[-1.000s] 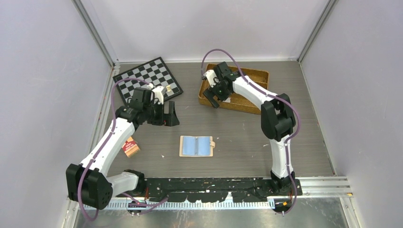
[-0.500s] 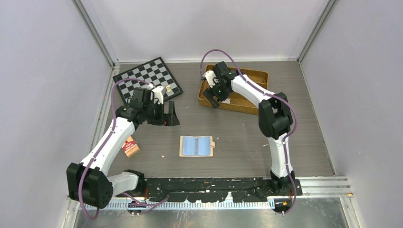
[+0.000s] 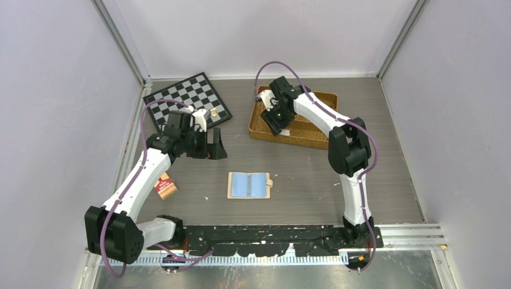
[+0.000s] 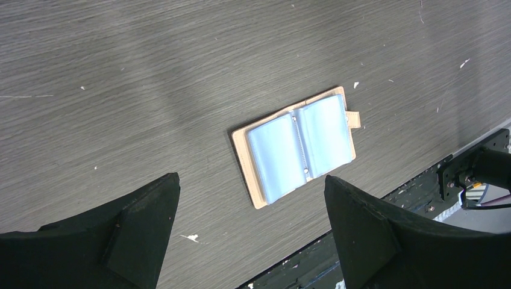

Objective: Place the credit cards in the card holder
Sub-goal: Pick up the credit card from the storage box.

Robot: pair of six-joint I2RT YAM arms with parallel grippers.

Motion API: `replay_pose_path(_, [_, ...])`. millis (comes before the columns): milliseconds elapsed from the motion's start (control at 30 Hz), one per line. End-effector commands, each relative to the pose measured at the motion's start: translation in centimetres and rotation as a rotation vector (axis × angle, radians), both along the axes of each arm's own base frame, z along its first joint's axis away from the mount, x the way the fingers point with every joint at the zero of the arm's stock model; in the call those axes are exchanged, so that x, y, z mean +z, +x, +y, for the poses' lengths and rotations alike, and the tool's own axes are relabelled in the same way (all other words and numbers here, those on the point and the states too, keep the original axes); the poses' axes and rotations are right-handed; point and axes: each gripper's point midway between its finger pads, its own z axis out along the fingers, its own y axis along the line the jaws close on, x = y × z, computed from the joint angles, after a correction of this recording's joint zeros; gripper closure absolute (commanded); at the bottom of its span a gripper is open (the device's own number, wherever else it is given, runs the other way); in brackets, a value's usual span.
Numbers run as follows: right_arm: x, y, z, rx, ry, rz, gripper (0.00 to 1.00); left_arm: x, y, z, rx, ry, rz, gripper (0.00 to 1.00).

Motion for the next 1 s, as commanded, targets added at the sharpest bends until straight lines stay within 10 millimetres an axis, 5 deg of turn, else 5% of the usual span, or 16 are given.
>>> replay_pose_path(0, [2.4,-0.4,0.8,-0.002,0.048,-0.002,0.48,0.0,-0.1,-0.1,-0.017,-0.013,0.0,0.08])
replay_pose_path(333, [2.3,-1.1,1.0,-0.012,0.058,0.04,0.57,-0.2,-0.1,-0.1,-0.015,-0.014,0.01,0.08])
replay_pose_path(533, [2.1,-1.6,1.2,-0.012,0.069,0.074,0.49,-0.2,-0.1,-0.2,-0.017,-0.02,0.015,0.08])
replay_pose_path(967, [1.7,-2.2,1.9,-0.008,0.085,0.148,0.5,-0.2,0.0,-0.1,-0.013,-0.021,0.018,0.08])
